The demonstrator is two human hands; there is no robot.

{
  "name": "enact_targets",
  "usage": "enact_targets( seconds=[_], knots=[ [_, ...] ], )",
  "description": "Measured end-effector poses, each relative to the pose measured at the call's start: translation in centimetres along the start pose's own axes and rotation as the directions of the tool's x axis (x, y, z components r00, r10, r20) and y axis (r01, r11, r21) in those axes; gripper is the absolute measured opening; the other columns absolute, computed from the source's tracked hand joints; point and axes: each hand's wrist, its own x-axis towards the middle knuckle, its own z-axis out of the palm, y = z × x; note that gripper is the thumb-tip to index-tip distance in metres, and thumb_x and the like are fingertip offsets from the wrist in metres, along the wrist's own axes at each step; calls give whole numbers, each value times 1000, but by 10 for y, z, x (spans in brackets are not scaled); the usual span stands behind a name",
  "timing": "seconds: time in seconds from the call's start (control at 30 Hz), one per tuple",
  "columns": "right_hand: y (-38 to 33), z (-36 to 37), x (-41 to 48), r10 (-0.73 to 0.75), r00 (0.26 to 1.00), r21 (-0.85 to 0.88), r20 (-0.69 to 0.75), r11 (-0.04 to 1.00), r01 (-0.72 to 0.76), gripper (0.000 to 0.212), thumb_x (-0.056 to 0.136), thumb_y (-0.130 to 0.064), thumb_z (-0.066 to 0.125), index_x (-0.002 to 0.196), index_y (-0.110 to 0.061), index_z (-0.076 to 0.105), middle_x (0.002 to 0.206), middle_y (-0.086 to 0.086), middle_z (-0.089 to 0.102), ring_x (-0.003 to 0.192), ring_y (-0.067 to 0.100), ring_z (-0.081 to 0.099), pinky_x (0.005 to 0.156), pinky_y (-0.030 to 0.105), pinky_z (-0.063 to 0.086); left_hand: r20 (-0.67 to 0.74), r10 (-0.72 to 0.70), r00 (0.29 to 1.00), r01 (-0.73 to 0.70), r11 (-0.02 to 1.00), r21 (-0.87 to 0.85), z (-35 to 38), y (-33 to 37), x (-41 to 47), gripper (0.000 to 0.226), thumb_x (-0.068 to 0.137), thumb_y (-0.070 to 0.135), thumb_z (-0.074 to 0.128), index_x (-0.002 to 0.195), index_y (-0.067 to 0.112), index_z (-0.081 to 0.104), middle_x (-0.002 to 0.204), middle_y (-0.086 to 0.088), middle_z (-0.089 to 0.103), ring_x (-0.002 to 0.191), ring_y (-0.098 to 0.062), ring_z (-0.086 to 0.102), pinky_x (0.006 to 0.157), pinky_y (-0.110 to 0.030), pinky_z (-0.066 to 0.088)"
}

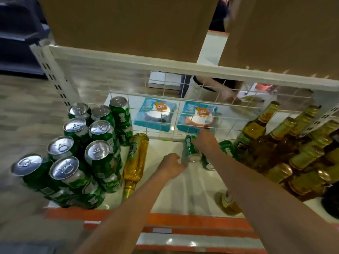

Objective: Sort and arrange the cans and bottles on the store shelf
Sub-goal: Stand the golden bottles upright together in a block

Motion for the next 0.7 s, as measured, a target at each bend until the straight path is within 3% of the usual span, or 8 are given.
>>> enact_targets(
  seconds=[0.07, 0.13, 0.3, 0.43, 0.53, 0.7],
  knots=[
    [-5, 15, 13, -8, 999, -6, 32, 1000, 8, 34, 92, -28, 63, 117, -5, 59, 102, 10, 61, 102, 29, 63, 80, 37, 53, -6, -15, 1000, 14, 999, -31, 7, 3, 7, 52, 89, 45, 66, 129, 12, 58, 126, -6, 63, 98, -18, 59, 81, -29, 47],
    [-8, 30, 24, 2, 998, -7, 58, 1000, -1, 31, 90, -26, 61, 113, -5, 60, 103, 10, 61, 101, 30, 63, 77, 36, 52, -19, -13, 1000, 12, 999, -48, 12, 7, 13, 50, 89, 45, 66, 125, 12, 62, 121, -4, 65, 97, -21, 61, 78, -28, 46],
    [-2, 43, 39, 26, 997, -72, 73, 997, -21, 21, 90, -29, 63, 99, -9, 64, 94, 7, 64, 89, 26, 63, 70, 32, 50, -19, -47, 999, 44, 988, -146, 22, 10, 22, 50, 87, 49, 67, 121, 12, 64, 117, -7, 67, 105, -27, 62, 91, -37, 51],
    [-5, 43, 40, 12, 990, -58, 142, 998, -4, 30, 77, -37, 73, 81, -12, 57, 85, 5, 62, 79, 23, 62, 69, 34, 55, -34, -79, 996, 71, 975, -210, 26, 11, 24, 45, 83, 54, 69, 107, 17, 68, 102, -4, 71, 94, -23, 65, 85, -36, 54],
    [-12, 44, 31, -16, 979, -55, 203, 998, 28, 38, 72, -41, 74, 90, -10, 61, 87, 7, 63, 85, 26, 64, 71, 34, 56, -45, -82, 996, 69, 971, -229, 29, 5, 21, 43, 76, 57, 69, 103, 24, 72, 95, 0, 74, 89, -19, 67, 87, -40, 56],
    [-32, 40, 11, -80, 971, -64, 224, 993, 96, 60, 75, -43, 73, 118, -4, 54, 118, 17, 52, 111, 33, 55, 84, 37, 51, -22, -89, 996, 79, 953, -292, 18, -13, 8, 41, 81, 38, 75, 116, 17, 68, 111, -3, 72, 104, -21, 66, 92, -33, 51]
  ],
)
